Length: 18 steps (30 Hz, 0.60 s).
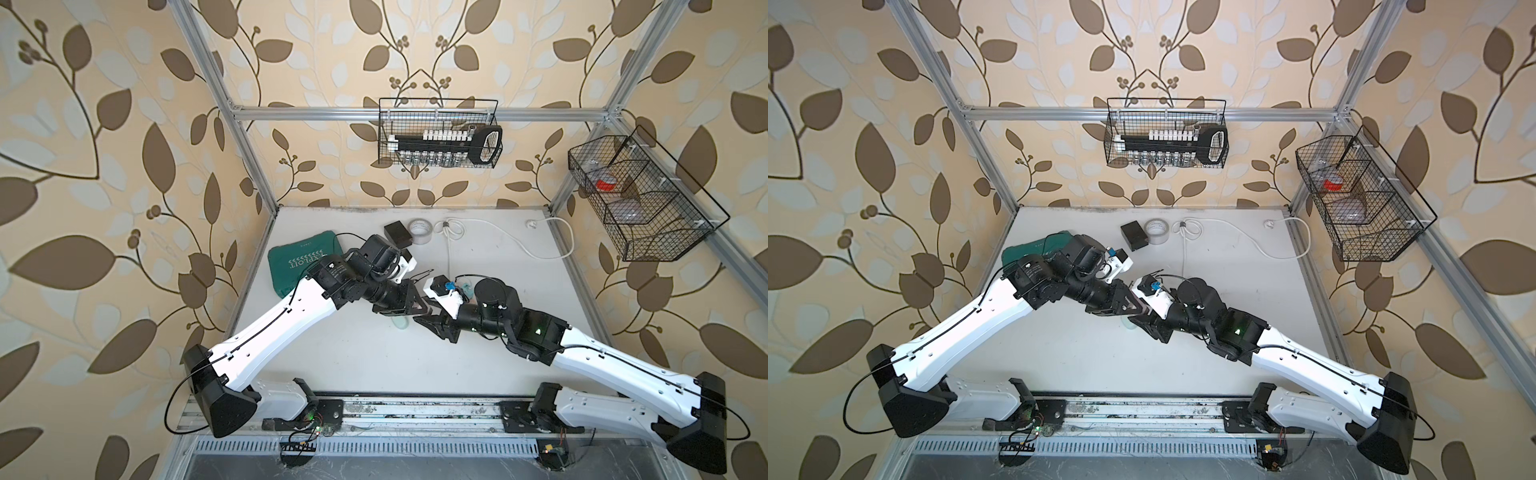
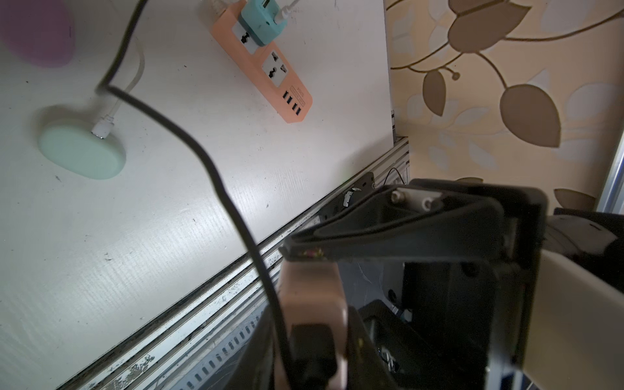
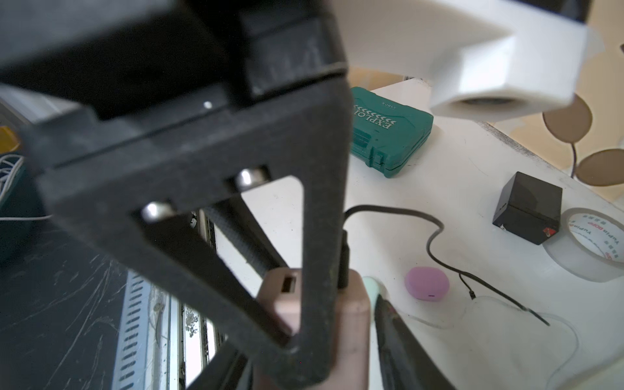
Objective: Charge the bluetooth headset
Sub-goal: Adjust the plug.
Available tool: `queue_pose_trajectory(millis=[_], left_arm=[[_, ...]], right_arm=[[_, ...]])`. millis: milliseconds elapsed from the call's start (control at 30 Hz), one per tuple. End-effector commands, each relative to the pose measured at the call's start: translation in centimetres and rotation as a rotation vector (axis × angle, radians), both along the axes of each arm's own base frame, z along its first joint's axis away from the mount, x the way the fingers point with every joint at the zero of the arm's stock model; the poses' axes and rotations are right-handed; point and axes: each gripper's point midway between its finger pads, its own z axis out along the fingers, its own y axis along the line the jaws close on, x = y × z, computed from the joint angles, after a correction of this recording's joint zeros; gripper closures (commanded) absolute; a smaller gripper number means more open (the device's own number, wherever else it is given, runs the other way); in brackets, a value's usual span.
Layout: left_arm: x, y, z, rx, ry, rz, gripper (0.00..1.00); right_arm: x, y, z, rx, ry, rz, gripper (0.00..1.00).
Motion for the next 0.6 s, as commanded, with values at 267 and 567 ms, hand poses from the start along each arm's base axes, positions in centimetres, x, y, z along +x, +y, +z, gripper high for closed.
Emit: queue_pose_trajectory(millis=[267,567], left_arm=[[0.2,0.1,2.0,-0.033,-0.078,-0.014,0.51],[1.5,2.1,4.5,-0.047,-0.278,0.060,0.01]], right_arm=[[0.1,0.6,0.4,0.004,0.025,0.008,0.74],[0.7,-0.1,-0.1,0.083,0.097,-0.028,0.74]])
